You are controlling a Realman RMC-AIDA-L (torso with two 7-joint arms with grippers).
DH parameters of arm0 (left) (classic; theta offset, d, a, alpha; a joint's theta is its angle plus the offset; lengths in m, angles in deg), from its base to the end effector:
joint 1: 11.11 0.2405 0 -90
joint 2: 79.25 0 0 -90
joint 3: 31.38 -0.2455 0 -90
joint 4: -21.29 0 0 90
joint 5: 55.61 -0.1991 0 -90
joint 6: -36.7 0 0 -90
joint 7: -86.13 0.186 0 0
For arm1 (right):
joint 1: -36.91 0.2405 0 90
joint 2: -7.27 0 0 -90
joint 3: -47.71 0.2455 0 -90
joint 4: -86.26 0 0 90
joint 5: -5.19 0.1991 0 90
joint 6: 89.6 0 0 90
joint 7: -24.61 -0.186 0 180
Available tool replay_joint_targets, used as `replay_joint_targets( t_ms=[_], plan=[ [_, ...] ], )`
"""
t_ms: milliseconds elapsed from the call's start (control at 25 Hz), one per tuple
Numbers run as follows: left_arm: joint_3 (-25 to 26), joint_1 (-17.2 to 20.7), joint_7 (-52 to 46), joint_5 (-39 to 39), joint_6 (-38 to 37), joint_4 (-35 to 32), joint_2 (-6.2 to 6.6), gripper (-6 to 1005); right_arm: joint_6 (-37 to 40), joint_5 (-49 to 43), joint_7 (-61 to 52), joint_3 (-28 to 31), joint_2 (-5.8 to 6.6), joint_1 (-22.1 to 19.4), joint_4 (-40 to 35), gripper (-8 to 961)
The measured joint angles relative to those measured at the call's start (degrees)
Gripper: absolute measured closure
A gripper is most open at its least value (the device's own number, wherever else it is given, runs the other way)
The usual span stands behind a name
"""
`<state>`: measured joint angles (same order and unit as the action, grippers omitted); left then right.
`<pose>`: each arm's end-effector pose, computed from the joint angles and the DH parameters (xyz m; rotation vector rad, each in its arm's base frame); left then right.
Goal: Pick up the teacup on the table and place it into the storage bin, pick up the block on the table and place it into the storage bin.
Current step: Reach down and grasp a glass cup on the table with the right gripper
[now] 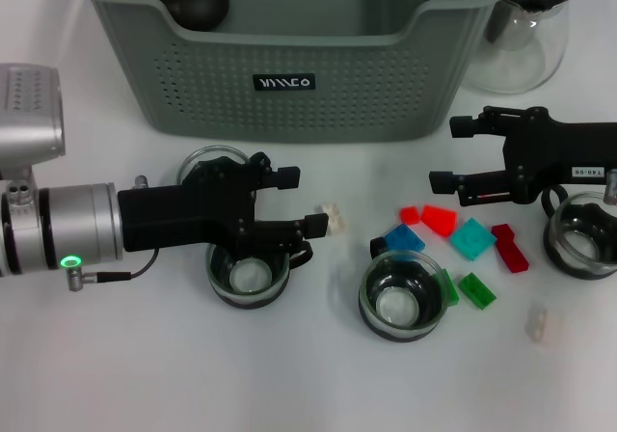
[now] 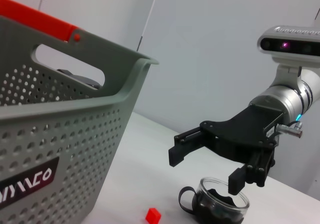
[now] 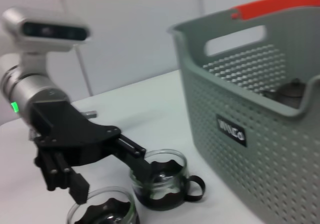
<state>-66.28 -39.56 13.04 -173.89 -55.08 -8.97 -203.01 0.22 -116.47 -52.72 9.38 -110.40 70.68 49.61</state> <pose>-0.2270 0.2896 -0.0767 -2.7699 -0.7298 -0.8544 0.2329 0.3357 -0.0335 -2.8244 0.5315 0.5577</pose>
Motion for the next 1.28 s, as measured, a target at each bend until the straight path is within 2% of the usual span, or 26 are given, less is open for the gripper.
replay_joint_targets(
  t_ms=[920, 1120, 1280],
  plan=[
    [-0.1, -0.2, 0.0, 0.2, 0.7, -0.2, 0.06, 167, -0.5, -0.3, 0.0, -0.2, 0.53, 0.1, -0.3, 14],
    [-0.1, -0.3, 0.0, 0.2, 0.5, -0.1, 0.05, 168, 1.3, -1.1, -1.4, -1.3, 2.05, 0.8, -0.9, 14],
    [-0.2, -0.3, 0.0, 0.2, 0.5, 0.0, 0.11, 168, 5.7, -5.8, -8.8, -2.4, 3.17, 2.0, -6.9, 14]
  ],
)
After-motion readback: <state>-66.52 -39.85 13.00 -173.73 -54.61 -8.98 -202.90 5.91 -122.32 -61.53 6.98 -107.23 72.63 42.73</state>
